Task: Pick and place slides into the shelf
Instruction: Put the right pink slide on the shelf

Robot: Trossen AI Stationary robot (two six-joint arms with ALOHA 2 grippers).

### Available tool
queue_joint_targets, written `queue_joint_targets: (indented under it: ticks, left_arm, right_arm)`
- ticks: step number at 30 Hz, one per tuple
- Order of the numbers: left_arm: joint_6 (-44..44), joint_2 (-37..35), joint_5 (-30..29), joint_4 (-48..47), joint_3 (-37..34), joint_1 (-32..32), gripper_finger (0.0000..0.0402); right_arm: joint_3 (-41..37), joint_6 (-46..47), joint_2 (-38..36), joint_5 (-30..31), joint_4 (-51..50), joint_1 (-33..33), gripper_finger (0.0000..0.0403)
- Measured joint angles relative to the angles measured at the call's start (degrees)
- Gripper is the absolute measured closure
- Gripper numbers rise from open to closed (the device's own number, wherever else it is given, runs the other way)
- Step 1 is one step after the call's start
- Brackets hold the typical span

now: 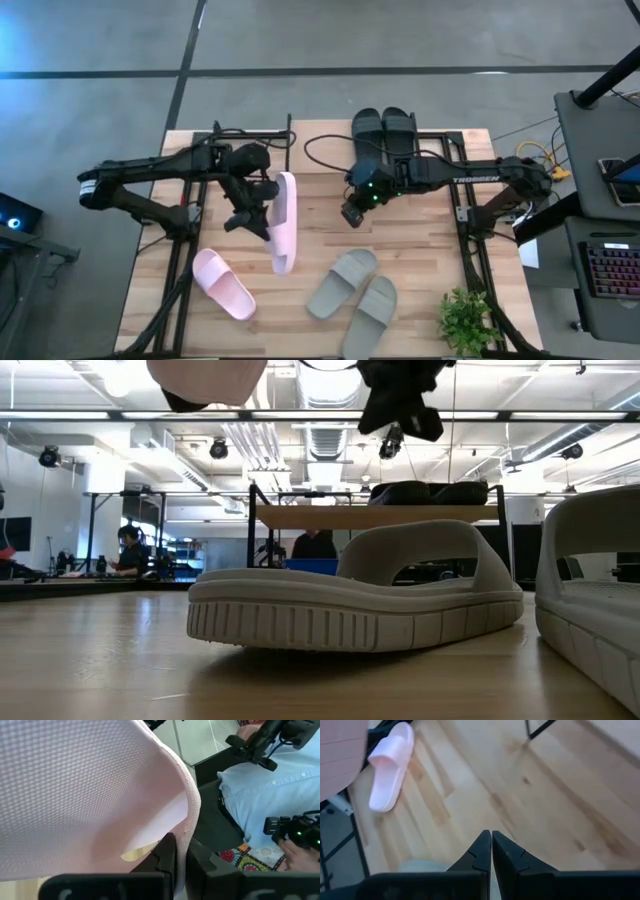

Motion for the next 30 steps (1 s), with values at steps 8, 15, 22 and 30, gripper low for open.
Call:
queue_joint_targets:
  ticks: [8,15,22,30]
  left_arm:
    - [-10.03,-0.07,0.22,11.26,-6.14,-3.93,0.0401]
    - [-17.17,-0.07,-5.63,19.12,-14.67,-6.29,0.0401]
    - [-21.20,0.60,-15.77,19.16,-22.42,-6.39,0.0401]
    - [-22.10,1.39,-18.55,20.70,-25.13,-9.73,0.0384]
  right_arm:
    - [0.00,3.67,-1.01,0.15,-0.02,5.56,0.0394]
    - [0.00,7.28,-1.01,0.65,-0.09,12.07,0.0394]
    - [0.00,12.68,-1.01,4.87,-0.11,16.49,0.0394]
    - [0.00,20.54,-1.01,9.51,0.01,17.87,0.0394]
